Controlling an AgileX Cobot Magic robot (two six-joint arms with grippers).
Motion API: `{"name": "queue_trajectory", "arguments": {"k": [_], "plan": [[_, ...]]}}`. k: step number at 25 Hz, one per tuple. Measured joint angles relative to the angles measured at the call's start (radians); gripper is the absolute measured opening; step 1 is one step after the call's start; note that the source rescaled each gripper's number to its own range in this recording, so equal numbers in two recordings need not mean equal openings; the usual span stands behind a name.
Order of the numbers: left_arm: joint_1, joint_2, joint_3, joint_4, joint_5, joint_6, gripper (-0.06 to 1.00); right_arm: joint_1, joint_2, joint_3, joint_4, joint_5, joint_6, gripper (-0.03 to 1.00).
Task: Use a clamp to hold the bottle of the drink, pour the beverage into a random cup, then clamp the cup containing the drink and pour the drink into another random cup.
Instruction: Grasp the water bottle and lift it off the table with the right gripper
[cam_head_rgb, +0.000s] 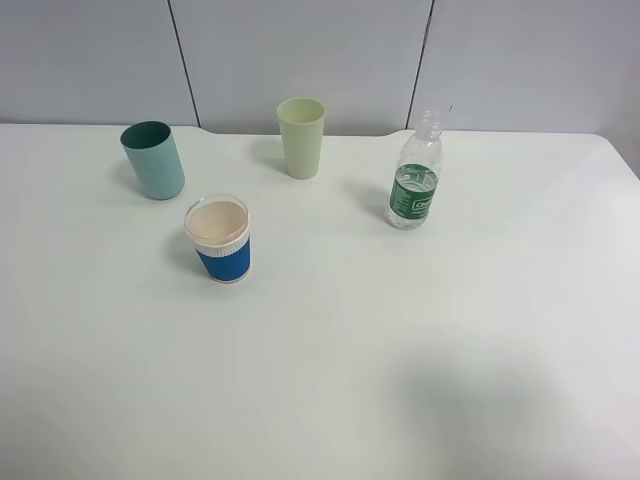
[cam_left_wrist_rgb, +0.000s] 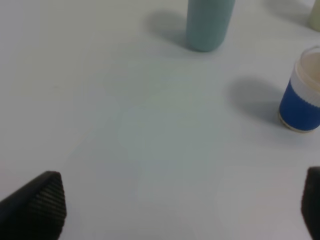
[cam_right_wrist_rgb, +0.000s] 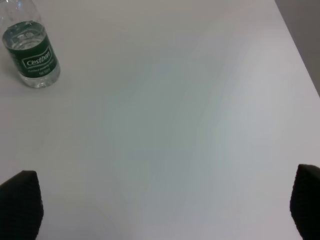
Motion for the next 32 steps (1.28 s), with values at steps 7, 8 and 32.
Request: {"name": "queue_trajectory", "arguments": {"k": [7, 8, 32], "plan": [[0.0, 0.0, 0.0, 0.0, 0.0, 0.0, 0.85, 0.0, 0.0, 0.0, 0.0, 0.0, 0.0, 1.0], [0.0, 0.0, 0.0, 0.0, 0.0, 0.0, 0.85, 0.0, 0.0, 0.0, 0.0, 0.0, 0.0, 1.0], [0.0, 0.0, 0.0, 0.0, 0.0, 0.0, 0.85, 0.0, 0.0, 0.0, 0.0, 0.0, 0.0, 1.0]]}}
